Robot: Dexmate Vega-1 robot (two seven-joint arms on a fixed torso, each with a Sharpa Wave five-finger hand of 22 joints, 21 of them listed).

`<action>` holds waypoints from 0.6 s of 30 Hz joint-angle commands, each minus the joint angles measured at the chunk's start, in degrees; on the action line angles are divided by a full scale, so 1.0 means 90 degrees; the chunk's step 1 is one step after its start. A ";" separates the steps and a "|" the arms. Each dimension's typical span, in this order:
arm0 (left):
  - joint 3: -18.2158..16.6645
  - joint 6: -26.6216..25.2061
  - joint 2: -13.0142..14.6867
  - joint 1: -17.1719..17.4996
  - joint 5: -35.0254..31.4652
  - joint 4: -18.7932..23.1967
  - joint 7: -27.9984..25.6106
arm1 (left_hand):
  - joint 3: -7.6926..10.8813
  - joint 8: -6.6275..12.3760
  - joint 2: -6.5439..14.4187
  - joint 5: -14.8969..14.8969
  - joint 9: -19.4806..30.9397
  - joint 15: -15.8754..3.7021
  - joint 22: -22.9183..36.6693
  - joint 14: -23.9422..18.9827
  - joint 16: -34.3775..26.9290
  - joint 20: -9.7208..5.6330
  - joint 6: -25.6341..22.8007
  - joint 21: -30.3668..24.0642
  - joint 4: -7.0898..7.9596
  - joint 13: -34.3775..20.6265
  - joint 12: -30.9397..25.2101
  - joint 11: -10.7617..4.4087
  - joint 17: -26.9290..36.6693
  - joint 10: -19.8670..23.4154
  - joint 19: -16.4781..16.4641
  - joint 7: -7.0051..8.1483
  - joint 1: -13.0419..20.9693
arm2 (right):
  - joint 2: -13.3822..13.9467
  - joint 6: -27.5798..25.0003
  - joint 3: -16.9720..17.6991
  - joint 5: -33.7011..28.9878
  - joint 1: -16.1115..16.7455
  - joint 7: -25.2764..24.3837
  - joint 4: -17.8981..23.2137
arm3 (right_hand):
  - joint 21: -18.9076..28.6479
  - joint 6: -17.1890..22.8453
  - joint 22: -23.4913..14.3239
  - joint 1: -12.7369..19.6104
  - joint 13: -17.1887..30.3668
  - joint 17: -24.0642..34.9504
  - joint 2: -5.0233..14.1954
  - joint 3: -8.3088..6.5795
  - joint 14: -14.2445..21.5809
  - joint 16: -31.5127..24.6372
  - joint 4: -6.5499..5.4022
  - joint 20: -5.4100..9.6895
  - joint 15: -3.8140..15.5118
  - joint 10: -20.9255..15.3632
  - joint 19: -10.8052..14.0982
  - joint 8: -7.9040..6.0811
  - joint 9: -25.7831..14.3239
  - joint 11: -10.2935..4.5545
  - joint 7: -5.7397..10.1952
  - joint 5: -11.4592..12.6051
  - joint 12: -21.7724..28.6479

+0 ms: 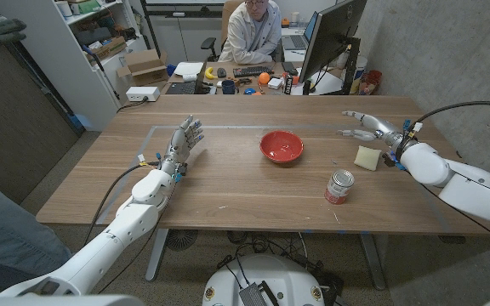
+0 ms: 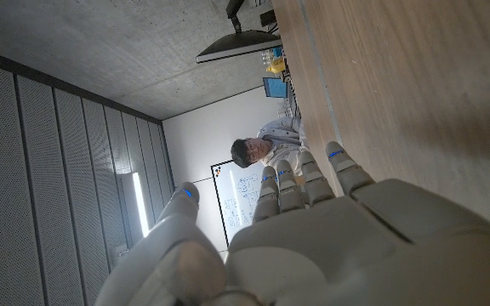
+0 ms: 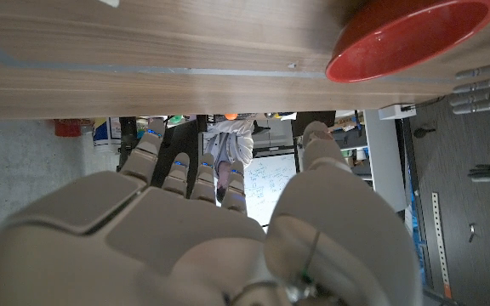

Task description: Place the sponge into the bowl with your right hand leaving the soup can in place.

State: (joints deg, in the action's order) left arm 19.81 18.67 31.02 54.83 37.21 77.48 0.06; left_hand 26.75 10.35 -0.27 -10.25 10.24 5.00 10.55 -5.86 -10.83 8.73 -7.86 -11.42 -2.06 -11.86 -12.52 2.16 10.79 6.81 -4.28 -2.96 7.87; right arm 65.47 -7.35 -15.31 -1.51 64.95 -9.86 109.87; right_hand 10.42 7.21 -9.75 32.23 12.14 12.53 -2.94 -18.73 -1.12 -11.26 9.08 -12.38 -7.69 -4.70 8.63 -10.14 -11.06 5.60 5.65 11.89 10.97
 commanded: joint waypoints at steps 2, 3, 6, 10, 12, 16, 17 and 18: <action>0.0042 -0.0116 0.0111 0.0025 -0.0087 0.0235 -0.0076 | 0.0021 0.0004 0.0049 -0.0016 0.0026 0.0024 0.0010 -0.0007 -0.0029 0.0039 -0.0013 -0.0012 -0.0043 -0.0025 0.0020 0.0005 0.0022 -0.0032 -0.0001 0.0004 0.0012 | 0.0747 -0.1879 -0.0082 -0.0817 0.0029 0.0503 0.0881 | 0.0032 -0.0133 -0.0029 0.0038 0.0006 0.0002 -0.0097 0.0025 -0.0023 -0.0051 -0.0007 -0.0006 -0.0104 0.0065 -0.0025 0.0007 -0.0021 0.0100 0.0023 0.0047 0.0001; 0.0040 -0.0112 0.0089 0.0022 -0.0059 0.0222 -0.0065 | 0.0021 0.0010 0.0050 -0.0016 0.0026 0.0023 0.0010 -0.0005 -0.0029 0.0035 -0.0022 -0.0013 -0.0044 -0.0026 0.0019 -0.0007 0.0022 -0.0029 -0.0003 0.0002 0.0012 | 0.0768 -0.2045 -0.0123 -0.0748 -0.0063 0.0723 0.0940 | 0.0039 -0.0172 -0.0029 0.0048 -0.0001 -0.0006 -0.0116 0.0032 -0.0040 -0.0047 -0.0009 -0.0006 -0.0127 0.0146 -0.0015 -0.0001 -0.0020 0.0090 0.0024 0.0059 -0.0022; 0.0061 -0.0095 0.0047 -0.0002 -0.0076 0.0190 -0.0083 | 0.0020 0.0017 0.0051 -0.0016 0.0026 0.0023 0.0010 -0.0005 -0.0029 0.0047 -0.0033 -0.0012 -0.0046 -0.0026 0.0018 -0.0012 0.0022 -0.0029 0.0001 -0.0007 0.0012 | 0.0827 -0.2370 -0.0408 -0.1056 -0.0272 0.0910 0.1062 | 0.0081 -0.0344 -0.0042 0.0068 -0.0014 -0.0022 -0.0141 0.0042 -0.0085 -0.0040 -0.0022 -0.0007 -0.0226 0.0313 0.0077 0.0010 -0.0017 0.0108 -0.0004 0.0087 -0.0055; 0.0083 -0.0071 0.0024 -0.0024 -0.0108 0.0176 -0.0090 | 0.0020 -0.0008 0.0055 -0.0017 0.0026 0.0023 0.0011 -0.0005 -0.0031 0.0050 0.0056 -0.0012 -0.0053 -0.0026 0.0015 -0.0012 0.0023 -0.0028 0.0009 -0.0056 0.0012 | 0.0881 -0.2660 -0.0696 -0.1156 -0.0618 0.1463 0.1130 | 0.0150 -0.0499 -0.0061 0.0080 -0.0027 -0.0038 -0.0173 0.0064 -0.0137 -0.0038 -0.0042 -0.0006 -0.0309 0.0588 0.0267 0.0000 -0.0014 0.0140 -0.0043 0.0119 -0.0095; 0.0096 -0.0074 0.0044 -0.0037 -0.0126 0.0173 -0.0059 | 0.0020 -0.0016 0.0057 -0.0017 0.0026 0.0029 0.0011 -0.0004 -0.0031 0.0053 0.0089 -0.0013 -0.0055 -0.0026 0.0015 -0.0022 0.0023 -0.0029 0.0010 -0.0056 0.0012 | 0.0940 -0.2781 -0.0821 -0.1264 -0.0712 0.1625 0.1189 | 0.0181 -0.0588 -0.0067 0.0085 -0.0035 -0.0046 -0.0200 0.0082 -0.0159 -0.0039 -0.0050 -0.0007 -0.0329 0.0726 0.0372 0.0001 -0.0012 0.0172 -0.0041 0.0138 -0.0105; 0.0081 -0.0075 0.0054 -0.0008 -0.0139 0.0191 -0.0114 | 0.0019 -0.0012 0.0060 -0.0017 0.0026 0.0031 0.0011 -0.0018 -0.0037 0.0072 0.0099 -0.0014 -0.0058 -0.0026 0.0011 -0.0023 0.0023 -0.0024 0.0012 -0.0057 0.0011 | 0.1110 -0.2996 -0.0894 -0.1287 -0.0825 0.1959 0.1317 | 0.0225 -0.0736 -0.0073 0.0072 -0.0046 -0.0057 -0.0273 0.0132 -0.0271 -0.0012 -0.0064 -0.0010 -0.0372 0.0875 0.0548 0.0000 -0.0009 0.0189 -0.0097 0.0166 -0.0091; 0.0075 -0.0078 0.0057 -0.0003 -0.0125 0.0191 -0.0106 | 0.0019 -0.0008 0.0060 -0.0017 0.0026 0.0032 0.0011 -0.0021 -0.0038 0.0071 0.0096 -0.0014 -0.0059 -0.0026 0.0010 -0.0025 0.0023 -0.0021 0.0012 -0.0054 0.0011 | 0.1129 -0.3037 -0.0908 -0.1253 -0.0872 0.2070 0.1333 | 0.0238 -0.0803 -0.0073 0.0059 -0.0050 -0.0061 -0.0314 0.0161 -0.0334 0.0002 -0.0070 -0.0012 -0.0372 0.0976 0.0619 0.0001 -0.0008 0.0203 -0.0108 0.0180 -0.0099; 0.0060 -0.0064 0.0047 0.0007 -0.0096 0.0180 -0.0099 | 0.0019 -0.0003 0.0061 -0.0017 0.0026 0.0032 0.0011 -0.0018 -0.0037 0.0080 0.0090 -0.0014 -0.0061 -0.0026 0.0008 -0.0032 0.0023 -0.0019 0.0014 -0.0051 0.0011 | 0.1165 -0.3287 -0.1099 -0.1491 -0.1072 0.2410 0.1436 | 0.0246 -0.0868 -0.0073 0.0055 -0.0052 -0.0064 -0.0338 0.0177 -0.0363 0.0006 -0.0073 -0.0013 -0.0379 0.1056 0.0664 0.0009 -0.0007 0.0216 -0.0119 0.0192 -0.0108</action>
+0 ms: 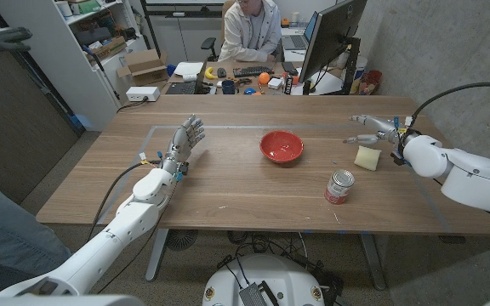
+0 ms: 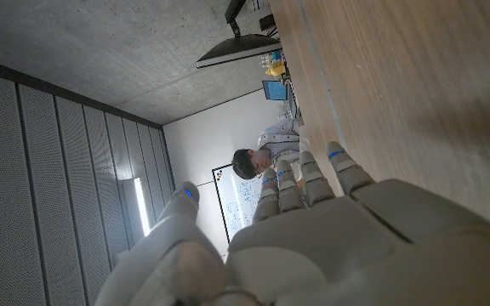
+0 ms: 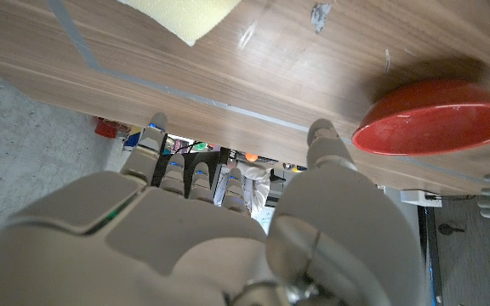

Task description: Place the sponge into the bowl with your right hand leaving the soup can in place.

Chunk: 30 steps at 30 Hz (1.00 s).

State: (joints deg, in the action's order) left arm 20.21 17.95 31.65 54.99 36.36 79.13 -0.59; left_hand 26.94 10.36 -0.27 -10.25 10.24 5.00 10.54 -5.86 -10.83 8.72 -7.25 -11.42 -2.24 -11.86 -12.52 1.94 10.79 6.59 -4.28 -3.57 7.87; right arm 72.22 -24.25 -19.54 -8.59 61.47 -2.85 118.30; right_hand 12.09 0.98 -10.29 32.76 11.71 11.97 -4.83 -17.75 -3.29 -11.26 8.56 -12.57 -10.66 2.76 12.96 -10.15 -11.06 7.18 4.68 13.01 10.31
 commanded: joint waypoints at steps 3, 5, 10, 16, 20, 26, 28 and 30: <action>0.0017 0.0022 -0.0009 -0.0003 -0.0031 -0.0005 -0.0044 | -0.0002 0.0008 0.0063 -0.0017 0.0026 0.0032 0.0012 -0.0020 -0.0038 0.0085 0.0007 -0.0016 -0.0044 -0.0027 0.0008 -0.0009 0.0024 0.0005 0.0012 0.0017 0.0011 | 0.0461 -0.1525 -0.0772 -0.0818 -0.0867 0.1969 0.0535 | 0.0077 -0.0410 -0.0009 0.0006 -0.0012 -0.0011 -0.0192 0.0117 -0.0245 0.0019 -0.0023 0.0004 -0.0106 0.0473 0.0346 0.0019 -0.0005 0.0054 -0.0066 0.0123 -0.0032; 0.0012 0.0072 -0.0042 -0.0007 0.0005 -0.0050 0.0000 | -0.0002 0.0014 0.0064 -0.0017 0.0026 0.0027 0.0012 -0.0022 -0.0040 0.0090 -0.0001 -0.0015 -0.0045 -0.0027 0.0006 -0.0010 0.0024 0.0008 0.0017 0.0018 0.0011 | 0.0427 -0.1698 -0.1012 -0.1153 -0.1082 0.2251 0.0566 | 0.0074 -0.0606 -0.0003 0.0039 -0.0018 -0.0017 -0.0230 0.0148 -0.0342 0.0024 -0.0021 0.0001 -0.0117 0.0655 0.0450 0.0019 -0.0002 0.0074 -0.0125 0.0182 -0.0020; 0.0017 0.0092 -0.0048 -0.0015 0.0032 -0.0081 0.0064 | -0.0002 0.0035 0.0069 -0.0017 0.0026 0.0033 0.0013 -0.0038 -0.0046 0.0088 -0.0039 -0.0017 -0.0050 -0.0027 0.0000 -0.0012 0.0025 0.0018 0.0017 0.0019 0.0010 | 0.0260 -0.1934 -0.1392 -0.1704 -0.1451 0.2805 0.0553 | 0.0030 -0.0827 0.0009 0.0083 -0.0031 -0.0027 -0.0307 0.0228 -0.0764 0.0104 -0.0029 -0.0006 -0.0133 0.1071 0.0565 -0.0017 0.0002 0.0098 -0.0162 0.0291 -0.0035; -0.0015 0.0145 -0.0029 0.0026 0.0018 -0.0013 0.0028 | -0.0003 0.0058 0.0073 -0.0018 0.0026 0.0027 0.0013 -0.0040 -0.0047 0.0106 -0.0090 -0.0018 -0.0054 -0.0028 -0.0006 -0.0016 0.0025 0.0029 0.0019 -0.0019 0.0008 | 0.0041 -0.2161 -0.1911 -0.2532 -0.1936 0.3732 0.0433 | -0.0023 -0.0920 0.0017 0.0095 -0.0039 -0.0031 -0.0346 0.0292 -0.1045 0.0117 -0.0042 -0.0009 -0.0148 0.1253 0.0564 -0.0028 0.0005 0.0120 -0.0181 0.0363 -0.0018; -0.0029 0.0127 0.0000 0.0051 0.0022 0.0037 0.0017 | -0.0005 0.0061 0.0075 -0.0017 0.0026 0.0024 0.0014 -0.0043 -0.0048 0.0122 -0.0096 -0.0019 -0.0057 -0.0028 -0.0008 -0.0031 0.0025 0.0033 0.0021 -0.0018 0.0007 | -0.0077 -0.2386 -0.2113 -0.3013 -0.2091 0.4197 0.0417 | -0.0041 -0.0967 0.0019 0.0093 -0.0041 -0.0032 -0.0363 0.0317 -0.1106 0.0115 -0.0047 -0.0011 -0.0154 0.1288 0.0551 -0.0024 0.0006 0.0117 -0.0198 0.0382 -0.0008; -0.0024 0.0087 0.0009 0.0063 0.0045 0.0068 0.0032 | -0.0007 0.0071 0.0077 -0.0017 0.0025 0.0023 0.0014 -0.0050 -0.0050 0.0137 -0.0120 -0.0023 -0.0062 -0.0028 -0.0010 -0.0036 0.0026 0.0035 0.0020 -0.0005 0.0003 | -0.0175 -0.2484 -0.2133 -0.3510 -0.1981 0.4183 0.0397 | -0.0172 -0.0696 0.0031 -0.0101 -0.0059 -0.0029 -0.0552 0.0606 -0.1002 -0.0035 -0.0114 -0.0015 -0.0152 0.1043 0.0288 -0.0150 0.0019 0.0095 -0.0060 0.0462 0.0147; -0.0009 0.0073 0.0015 0.0061 0.0020 0.0074 0.0021 | -0.0008 0.0077 0.0078 -0.0017 0.0025 0.0026 0.0015 -0.0054 -0.0052 0.0144 -0.0136 -0.0023 -0.0063 -0.0029 -0.0011 -0.0026 0.0027 0.0035 0.0021 -0.0007 0.0002 | -0.0224 -0.2428 -0.2074 -0.3353 -0.2045 0.4386 0.0315 | -0.0173 -0.0699 0.0029 -0.0125 -0.0062 -0.0029 -0.0568 0.0647 -0.0940 -0.0063 -0.0120 -0.0014 -0.0148 0.0990 0.0272 -0.0144 0.0020 0.0121 -0.0052 0.0471 0.0165; -0.0004 0.0038 0.0028 0.0062 0.0012 0.0092 0.0004 | -0.0009 0.0082 0.0079 -0.0017 0.0026 0.0040 0.0015 -0.0064 -0.0056 0.0140 -0.0149 -0.0024 -0.0064 -0.0029 -0.0011 -0.0030 0.0027 0.0034 0.0020 -0.0011 0.0000 | -0.0308 -0.2467 -0.2212 -0.3610 -0.2191 0.4679 0.0266 | -0.0151 -0.0875 0.0020 -0.0165 -0.0068 -0.0031 -0.0588 0.0750 -0.0775 -0.0126 -0.0125 -0.0006 -0.0144 0.1001 0.0288 -0.0075 0.0023 0.0140 -0.0090 0.0498 0.0152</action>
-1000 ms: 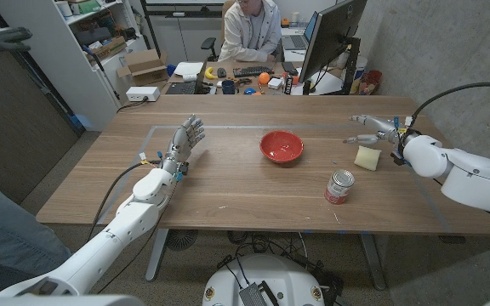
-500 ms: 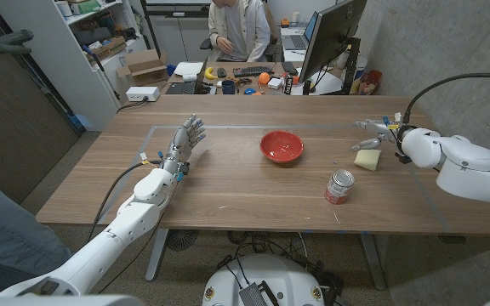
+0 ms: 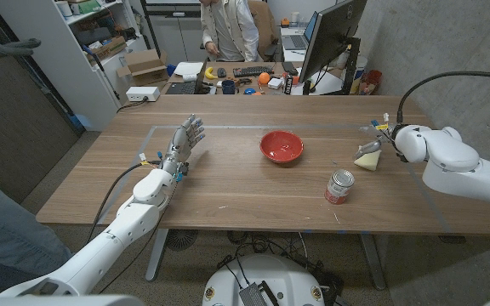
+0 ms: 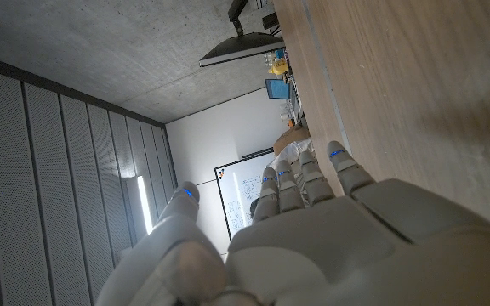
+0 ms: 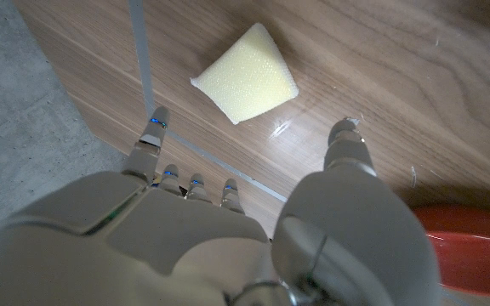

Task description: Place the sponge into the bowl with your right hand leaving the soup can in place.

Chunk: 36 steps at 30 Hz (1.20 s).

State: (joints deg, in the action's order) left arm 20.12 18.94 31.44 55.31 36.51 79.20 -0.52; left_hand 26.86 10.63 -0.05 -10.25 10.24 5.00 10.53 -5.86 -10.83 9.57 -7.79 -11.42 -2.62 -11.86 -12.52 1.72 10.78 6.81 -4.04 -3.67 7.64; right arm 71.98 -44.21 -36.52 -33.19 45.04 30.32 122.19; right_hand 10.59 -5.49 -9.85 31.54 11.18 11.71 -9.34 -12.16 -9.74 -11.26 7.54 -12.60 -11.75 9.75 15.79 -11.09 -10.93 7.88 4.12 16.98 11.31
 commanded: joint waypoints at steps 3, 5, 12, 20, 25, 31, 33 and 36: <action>0.0005 -0.0066 0.0028 0.0028 0.0014 0.0064 -0.0005 | -0.0001 0.0055 0.0056 -0.0017 0.0026 0.0043 0.0017 -0.0064 -0.0055 0.0060 -0.0101 -0.0021 -0.0023 -0.0029 -0.0011 -0.0010 0.0028 0.0008 0.0002 -0.0001 0.0023 | -0.0427 -0.0336 -0.0302 -0.0817 -0.0450 0.1153 -0.0273 | 0.0139 -0.0737 -0.0056 0.0017 -0.0016 -0.0013 -0.0030 0.0335 0.0212 -0.0190 0.0009 0.0011 -0.0035 0.0306 0.0299 0.0115 -0.0001 0.0195 -0.0302 0.0154 0.0005; 0.0021 -0.0078 0.0041 0.0013 0.0021 0.0040 0.0052 | -0.0001 0.0061 0.0058 -0.0017 0.0026 0.0045 0.0017 -0.0065 -0.0055 0.0056 -0.0121 -0.0022 -0.0024 -0.0030 -0.0013 -0.0018 0.0029 0.0011 0.0002 -0.0001 0.0022 | -0.0480 -0.0251 0.0152 -0.0081 -0.0197 0.0776 -0.0368 | 0.0176 -0.0899 -0.0062 0.0054 -0.0017 -0.0015 0.0001 0.0379 0.0269 -0.0197 0.0013 0.0015 -0.0035 0.0314 0.0437 0.0116 -0.0007 0.0246 -0.0411 0.0185 0.0004; 0.0014 -0.0121 0.0049 0.0040 0.0030 0.0072 0.0006 | -0.0004 0.0073 0.0061 -0.0016 0.0026 0.0047 0.0018 -0.0065 -0.0055 0.0073 -0.0161 -0.0021 -0.0028 -0.0030 -0.0015 -0.0028 0.0030 0.0013 0.0011 0.0005 0.0018 | -0.0561 -0.0274 -0.0080 -0.0030 -0.0380 0.0776 -0.0599 | 0.0256 -0.1559 -0.0052 0.0170 -0.0021 -0.0019 0.0048 0.0554 0.0497 -0.0220 0.0014 0.0014 -0.0040 0.0379 0.0933 0.0127 -0.0023 0.0445 -0.0703 0.0277 -0.0021; 0.0037 -0.0148 0.0060 0.0017 0.0002 0.0066 0.0014 | -0.0007 0.0085 0.0064 -0.0016 0.0026 0.0043 0.0018 -0.0068 -0.0055 0.0086 -0.0208 -0.0021 -0.0031 -0.0031 -0.0015 -0.0040 0.0031 0.0009 0.0018 0.0020 0.0011 | -0.0665 -0.0296 -0.0346 -0.0010 -0.0692 0.1006 -0.0836 | 0.0272 -0.1865 -0.0039 0.0157 -0.0029 -0.0019 0.0002 0.0748 0.0616 -0.0216 -0.0010 0.0017 -0.0047 0.0545 0.1248 0.0089 -0.0029 0.0492 -0.0830 0.0291 -0.0067; 0.0039 -0.0159 0.0036 0.0005 0.0028 0.0023 0.0020 | -0.0008 0.0083 0.0067 -0.0016 0.0026 0.0045 0.0018 -0.0068 -0.0055 0.0104 -0.0213 -0.0027 -0.0033 -0.0031 -0.0015 -0.0046 0.0032 0.0007 0.0008 0.0025 0.0008 | -0.0713 -0.0337 -0.0664 -0.0328 -0.0879 0.1208 -0.0958 | 0.0283 -0.1908 -0.0038 0.0151 -0.0030 -0.0018 0.0007 0.0817 0.0634 -0.0204 -0.0021 0.0019 -0.0049 0.0611 0.1382 0.0065 -0.0030 0.0501 -0.0862 0.0297 -0.0074; 0.0035 -0.0173 0.0043 0.0001 0.0009 0.0034 -0.0019 | -0.0009 0.0081 0.0072 -0.0016 0.0027 0.0053 0.0019 -0.0064 -0.0053 0.0142 -0.0223 -0.0024 -0.0036 -0.0032 -0.0013 -0.0065 0.0032 -0.0003 0.0019 0.0030 0.0005 | -0.0753 -0.0196 -0.0862 -0.0501 -0.1058 0.1441 -0.1189 | 0.0284 -0.1858 -0.0036 0.0164 -0.0031 -0.0017 0.0031 0.0851 0.0618 -0.0186 -0.0027 0.0016 -0.0046 0.0629 0.1464 0.0027 -0.0029 0.0501 -0.0857 0.0306 -0.0067; 0.0045 -0.0185 0.0053 -0.0008 0.0004 0.0029 0.0002 | -0.0009 0.0080 0.0074 -0.0016 0.0027 0.0053 0.0019 -0.0064 -0.0053 0.0157 -0.0224 -0.0025 -0.0037 -0.0032 -0.0013 -0.0057 0.0033 -0.0004 0.0018 0.0030 0.0004 | -0.0758 -0.0179 -0.0804 -0.0454 -0.1018 0.1366 -0.1208 | 0.0282 -0.1845 -0.0034 0.0174 -0.0032 -0.0017 0.0038 0.0862 0.0612 -0.0179 -0.0027 0.0015 -0.0044 0.0633 0.1490 0.0017 -0.0029 0.0502 -0.0844 0.0310 -0.0065; 0.0055 -0.0162 0.0032 -0.0018 0.0008 -0.0012 0.0024 | -0.0010 0.0080 0.0075 -0.0016 0.0027 0.0057 0.0019 -0.0064 -0.0052 0.0181 -0.0230 -0.0025 -0.0039 -0.0033 -0.0012 -0.0045 0.0033 -0.0008 0.0021 0.0036 0.0002 | -0.0822 -0.0151 -0.0903 -0.0599 -0.1153 0.1588 -0.1331 | 0.0280 -0.1829 -0.0033 0.0184 -0.0032 -0.0017 0.0044 0.0873 0.0607 -0.0174 -0.0026 0.0014 -0.0043 0.0629 0.1512 0.0007 -0.0028 0.0501 -0.0844 0.0313 -0.0060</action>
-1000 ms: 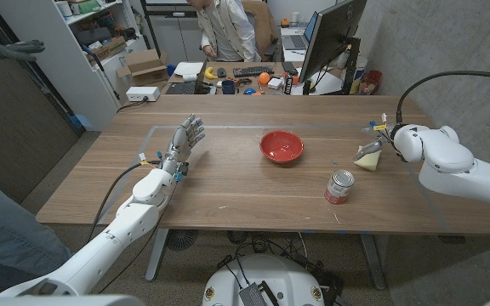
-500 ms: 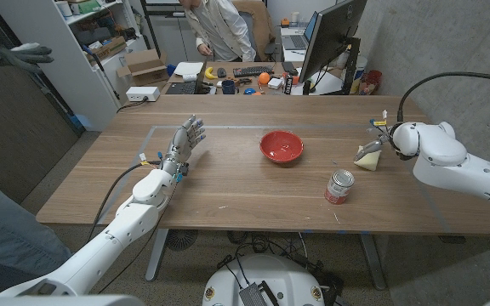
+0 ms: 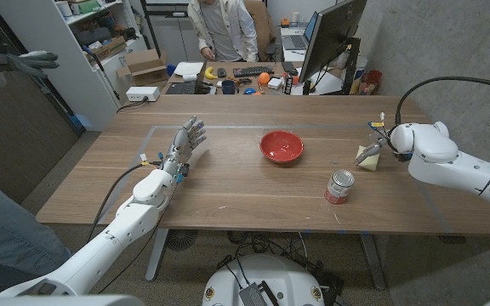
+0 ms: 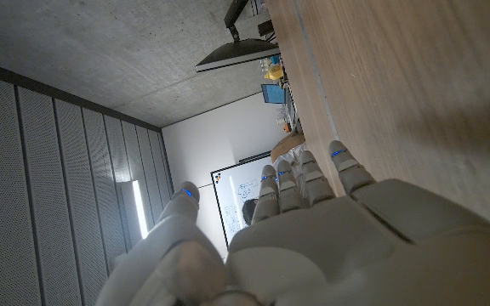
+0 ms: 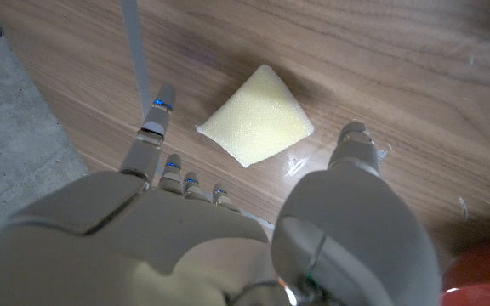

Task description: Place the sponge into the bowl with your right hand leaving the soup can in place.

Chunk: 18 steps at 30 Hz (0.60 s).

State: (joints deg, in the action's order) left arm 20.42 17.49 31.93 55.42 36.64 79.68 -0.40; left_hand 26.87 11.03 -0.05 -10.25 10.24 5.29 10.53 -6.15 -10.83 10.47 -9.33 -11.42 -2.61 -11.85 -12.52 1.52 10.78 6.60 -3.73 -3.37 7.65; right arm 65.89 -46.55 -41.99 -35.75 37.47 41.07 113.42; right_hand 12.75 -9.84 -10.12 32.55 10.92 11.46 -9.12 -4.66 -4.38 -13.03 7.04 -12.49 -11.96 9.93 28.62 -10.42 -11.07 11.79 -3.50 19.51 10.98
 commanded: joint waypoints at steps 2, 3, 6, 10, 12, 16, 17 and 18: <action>0.0026 0.0002 -0.0039 -0.0035 0.0007 -0.0091 0.0020 | -0.0011 0.0036 0.0076 -0.0016 0.0027 0.0026 0.0019 -0.0033 -0.0053 0.0086 -0.0063 -0.0025 -0.0040 -0.0033 -0.0013 -0.0032 0.0033 0.0018 -0.0013 0.0006 0.0000 | -0.0175 0.0155 -0.0341 -0.0368 -0.0368 0.0467 -0.0442 | 0.0036 -0.1317 -0.0002 0.0083 -0.0004 0.0011 0.0025 0.0049 0.0005 0.0029 0.0031 0.0001 -0.0018 0.0604 0.0104 -0.0081 -0.0012 0.0068 0.0019 0.0036 -0.0018; 0.0029 0.0008 -0.0041 -0.0038 0.0007 -0.0102 0.0029 | -0.0012 0.0039 0.0076 -0.0016 0.0027 0.0021 0.0020 -0.0030 -0.0052 0.0080 -0.0074 -0.0026 -0.0041 -0.0033 -0.0014 -0.0031 0.0034 0.0018 -0.0015 0.0004 -0.0001 | -0.0193 0.0140 -0.0359 -0.0398 -0.0390 0.0518 -0.0465 | 0.0033 -0.1294 -0.0001 0.0090 -0.0004 0.0011 0.0030 0.0053 0.0000 0.0033 0.0032 0.0001 -0.0017 0.0595 0.0114 -0.0091 -0.0012 0.0066 0.0026 0.0038 -0.0012; 0.0026 0.0028 -0.0057 -0.0032 0.0017 -0.0127 0.0031 | -0.0013 0.0038 0.0077 -0.0016 0.0027 0.0018 0.0020 -0.0031 -0.0052 0.0094 -0.0077 -0.0026 -0.0043 -0.0033 -0.0013 -0.0031 0.0034 0.0014 -0.0013 0.0001 -0.0002 | -0.0303 0.0127 -0.0410 -0.0415 -0.0442 0.0565 -0.0675 | 0.0028 -0.1272 0.0001 0.0104 -0.0005 0.0011 0.0041 0.0062 -0.0005 0.0038 0.0033 -0.0001 -0.0014 0.0589 0.0133 -0.0101 -0.0011 0.0040 0.0037 0.0043 -0.0007; 0.0004 0.0027 -0.0051 -0.0016 0.0026 -0.0111 -0.0001 | -0.0015 0.0037 0.0077 -0.0016 0.0027 0.0024 0.0020 -0.0032 -0.0052 0.0103 -0.0081 -0.0026 -0.0045 -0.0034 -0.0012 -0.0022 0.0034 0.0009 -0.0010 0.0006 -0.0005 | -0.0332 0.0200 -0.0359 -0.0252 -0.0376 0.0452 -0.0789 | 0.0017 -0.1208 0.0003 0.0130 -0.0006 0.0013 0.0062 0.0077 0.0008 0.0038 0.0033 -0.0002 -0.0008 0.0563 0.0167 -0.0124 -0.0010 0.0030 0.0057 0.0053 0.0007; 0.0001 0.0011 -0.0038 -0.0008 -0.0003 -0.0087 -0.0050 | -0.0016 0.0034 0.0077 -0.0016 0.0027 0.0027 0.0020 -0.0032 -0.0052 0.0113 -0.0078 -0.0024 -0.0046 -0.0034 -0.0014 -0.0032 0.0034 0.0013 -0.0005 0.0003 -0.0006 | -0.0362 0.0138 -0.0417 -0.0323 -0.0392 0.0471 -0.0823 | 0.0010 -0.1171 0.0004 0.0150 -0.0006 0.0014 0.0079 0.0087 0.0031 0.0033 0.0033 -0.0002 -0.0004 0.0520 0.0193 -0.0137 -0.0009 0.0012 0.0066 0.0060 0.0026; 0.0005 0.0012 -0.0062 -0.0030 0.0032 -0.0114 -0.0010 | -0.0017 0.0032 0.0078 -0.0016 0.0027 0.0019 0.0020 -0.0025 -0.0050 0.0125 -0.0082 -0.0026 -0.0049 -0.0034 -0.0013 -0.0042 0.0035 0.0009 -0.0005 0.0005 -0.0009 | -0.0398 0.0162 -0.0451 -0.0274 -0.0442 0.0552 -0.0912 | 0.0000 -0.1136 0.0005 0.0173 -0.0006 0.0016 0.0099 0.0104 0.0075 0.0020 0.0030 -0.0002 0.0001 0.0484 0.0229 -0.0144 -0.0008 -0.0009 0.0071 0.0069 0.0039; 0.0007 0.0022 -0.0079 -0.0040 0.0060 -0.0136 0.0028 | -0.0018 0.0031 0.0078 -0.0016 0.0027 0.0020 0.0020 -0.0025 -0.0049 0.0124 -0.0081 -0.0027 -0.0049 -0.0034 -0.0014 -0.0043 0.0035 0.0010 -0.0007 0.0006 -0.0010 | -0.0403 0.0126 -0.0438 -0.0277 -0.0402 0.0467 -0.0901 | -0.0002 -0.1127 0.0005 0.0177 -0.0006 0.0017 0.0104 0.0107 0.0083 0.0019 0.0029 -0.0002 0.0000 0.0482 0.0237 -0.0147 -0.0008 -0.0011 0.0069 0.0071 0.0040; 0.0019 0.0027 -0.0094 -0.0051 0.0041 -0.0143 0.0013 | -0.0018 0.0030 0.0078 -0.0016 0.0027 0.0016 0.0020 -0.0022 -0.0048 0.0127 -0.0081 -0.0026 -0.0050 -0.0034 -0.0014 -0.0043 0.0035 0.0011 -0.0006 0.0006 -0.0010 | -0.0431 0.0078 -0.0553 -0.0453 -0.0450 0.0509 -0.0928 | -0.0004 -0.1103 0.0005 0.0181 -0.0006 0.0018 0.0113 0.0110 0.0097 0.0014 0.0026 -0.0002 0.0001 0.0478 0.0247 -0.0154 -0.0008 -0.0006 0.0064 0.0073 0.0041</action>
State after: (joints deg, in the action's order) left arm 20.55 17.48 31.63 55.24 36.69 78.93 -0.42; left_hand 26.61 11.03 0.20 -10.25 10.24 5.28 10.52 -6.15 -10.83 11.09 -9.45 -11.42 -2.86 -11.85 -12.52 1.52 10.78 6.60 -3.96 -3.25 7.40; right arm 63.44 -45.33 -44.98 -38.24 34.43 44.83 107.90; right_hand 12.75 -9.82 -10.13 33.52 10.93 11.47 -8.13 -4.03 -3.87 -12.58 7.18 -12.46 -11.85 9.93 30.28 -11.31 -11.06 11.77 -3.06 19.89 10.98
